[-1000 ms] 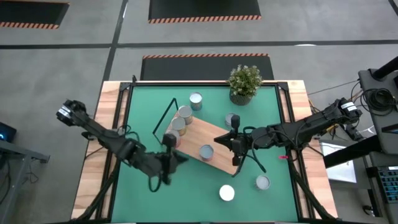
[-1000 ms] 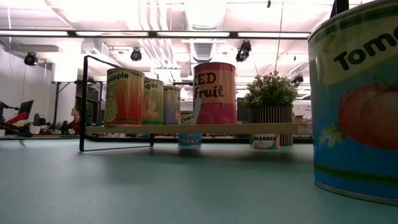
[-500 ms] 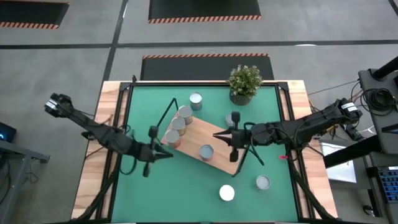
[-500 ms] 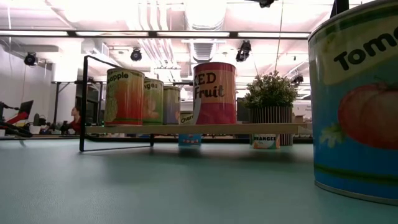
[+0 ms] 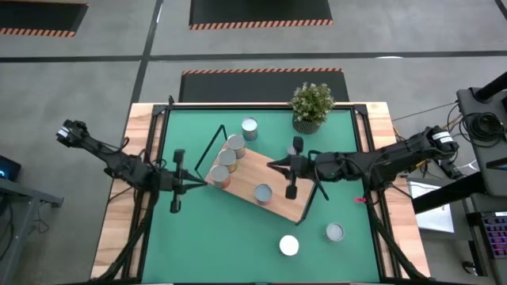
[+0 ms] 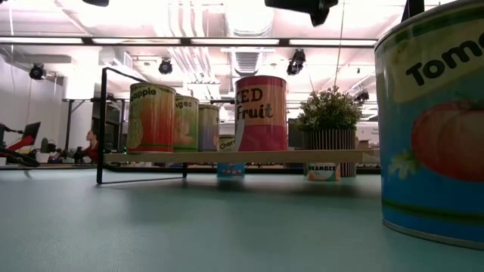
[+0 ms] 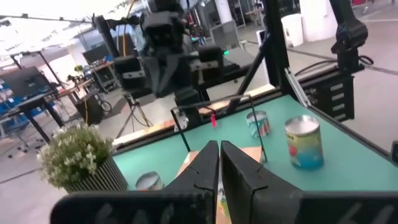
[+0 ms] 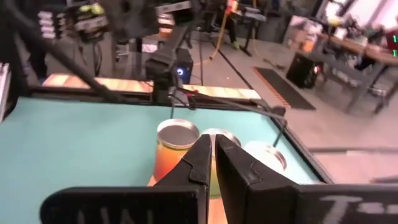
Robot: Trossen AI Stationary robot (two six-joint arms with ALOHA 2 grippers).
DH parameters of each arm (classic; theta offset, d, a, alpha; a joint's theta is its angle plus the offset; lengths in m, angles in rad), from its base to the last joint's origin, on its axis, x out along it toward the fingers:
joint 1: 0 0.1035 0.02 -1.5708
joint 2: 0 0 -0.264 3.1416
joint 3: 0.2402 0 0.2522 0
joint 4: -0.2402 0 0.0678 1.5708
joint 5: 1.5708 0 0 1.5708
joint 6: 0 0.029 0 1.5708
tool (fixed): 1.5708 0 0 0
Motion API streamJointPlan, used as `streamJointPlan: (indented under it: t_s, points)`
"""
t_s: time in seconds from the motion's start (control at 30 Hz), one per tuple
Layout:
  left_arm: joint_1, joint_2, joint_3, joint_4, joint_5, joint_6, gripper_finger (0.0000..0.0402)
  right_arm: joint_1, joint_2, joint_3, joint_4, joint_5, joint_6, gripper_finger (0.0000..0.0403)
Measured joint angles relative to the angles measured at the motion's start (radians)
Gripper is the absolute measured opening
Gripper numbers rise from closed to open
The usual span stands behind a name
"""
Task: Pick and place cans onto a shelf
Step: Put the canned cherries on the shelf
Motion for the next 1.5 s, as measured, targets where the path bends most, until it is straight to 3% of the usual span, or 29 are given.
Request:
streamJointPlan:
  t_s: [0.33, 0.8, 0.97, 1.17, 1.5]
  points:
    - [0.000, -0.004, -0.004, -0.004, -0.001, 0.001, 0.0000, -0.113, 0.043, 0.070, -0.056, -0.002, 0.114, 0.0013]
    - [0.000, 0.001, 0.027, -0.031, -0.001, -0.029, 0.0000, -0.304, 0.308, 0.525, -0.661, -0.013, 0.132, 0.0013]
    - [0.000, 0.002, 0.027, -0.032, -0.001, -0.036, 0.0000, -0.388, 0.423, 0.689, -0.809, -0.113, 0.061, 0.0013]
    - [0.000, 0.001, 0.027, -0.033, -0.001, -0.037, 0.0000, -0.488, 0.531, 0.824, -0.857, -0.221, -0.024, 0.0013]
    - [0.000, 0.001, 0.027, -0.032, -0.001, -0.037, 0.0000, -0.616, 0.632, 0.882, -0.866, -0.374, -0.050, 0.0013]
